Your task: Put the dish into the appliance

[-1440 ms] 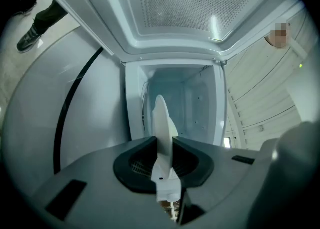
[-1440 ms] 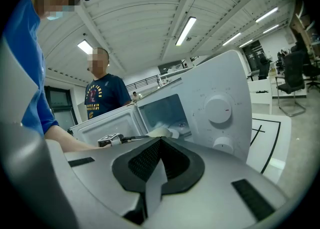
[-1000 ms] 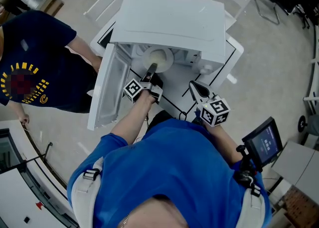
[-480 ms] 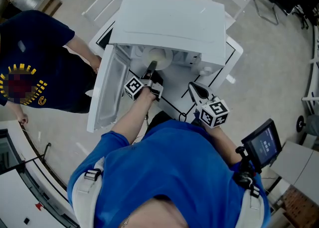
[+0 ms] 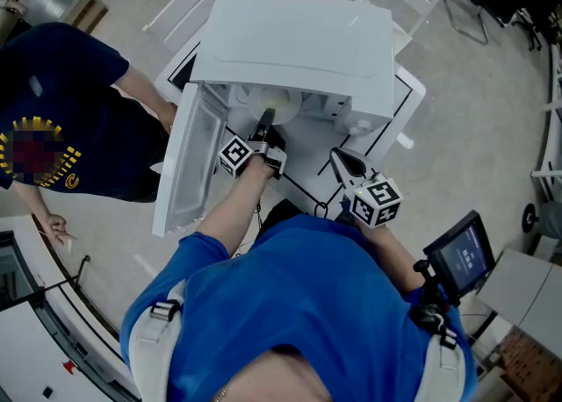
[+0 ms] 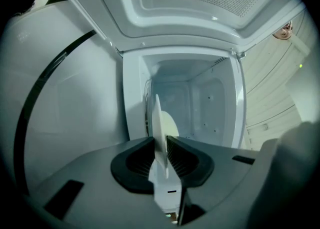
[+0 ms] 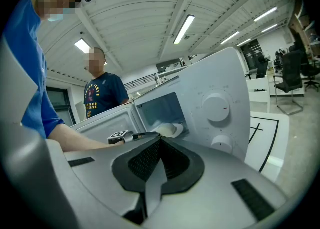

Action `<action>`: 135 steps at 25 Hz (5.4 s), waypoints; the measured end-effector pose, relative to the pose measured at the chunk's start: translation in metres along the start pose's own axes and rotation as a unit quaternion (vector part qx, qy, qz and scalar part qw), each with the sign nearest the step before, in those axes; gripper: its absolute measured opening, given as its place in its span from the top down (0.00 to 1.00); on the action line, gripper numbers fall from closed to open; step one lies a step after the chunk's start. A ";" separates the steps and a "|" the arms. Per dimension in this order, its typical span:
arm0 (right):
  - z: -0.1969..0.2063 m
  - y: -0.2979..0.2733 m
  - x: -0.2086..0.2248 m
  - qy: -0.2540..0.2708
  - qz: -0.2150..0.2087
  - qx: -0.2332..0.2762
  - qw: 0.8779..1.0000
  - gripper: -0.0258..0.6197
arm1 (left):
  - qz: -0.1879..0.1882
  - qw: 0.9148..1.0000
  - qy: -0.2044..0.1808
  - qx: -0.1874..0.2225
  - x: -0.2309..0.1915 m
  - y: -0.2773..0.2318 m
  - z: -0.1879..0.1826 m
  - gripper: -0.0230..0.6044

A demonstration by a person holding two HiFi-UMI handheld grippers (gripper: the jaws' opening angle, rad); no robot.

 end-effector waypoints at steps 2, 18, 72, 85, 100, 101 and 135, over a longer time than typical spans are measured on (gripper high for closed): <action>0.000 0.000 0.000 -0.001 -0.001 0.000 1.000 0.96 | 0.002 1.000 -0.008 0.000 0.000 0.001 0.000 0.86; 0.001 0.000 -0.004 0.001 -0.015 0.001 1.000 0.96 | -0.029 0.977 -0.201 -0.060 0.008 0.009 0.003 0.68; -0.002 -0.012 -0.006 0.006 -0.025 -0.008 1.000 0.96 | -0.164 0.770 -0.603 -0.131 0.038 -0.009 0.005 0.65; -0.004 -0.013 -0.004 0.009 -0.020 -0.008 1.000 0.96 | -0.179 0.760 -0.609 -0.137 0.037 -0.026 -0.001 0.65; 0.000 -0.010 0.006 0.009 -0.012 -0.004 1.000 0.96 | -0.186 0.765 -0.600 -0.140 0.026 -0.039 -0.006 0.66; 0.000 -0.010 0.006 0.009 -0.013 -0.003 1.000 0.96 | -0.183 0.766 -0.600 -0.137 0.027 -0.038 -0.006 0.66; 0.019 0.004 -0.052 0.005 -0.043 0.013 0.999 0.96 | -0.084 0.811 -0.571 -0.096 0.093 0.116 0.036 0.95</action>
Point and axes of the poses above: the fingertips, and each gripper's own axes: y backward along the fingers, x to its right, z out of its underside, the point moved 5 cm from there along y, backward along the fingers
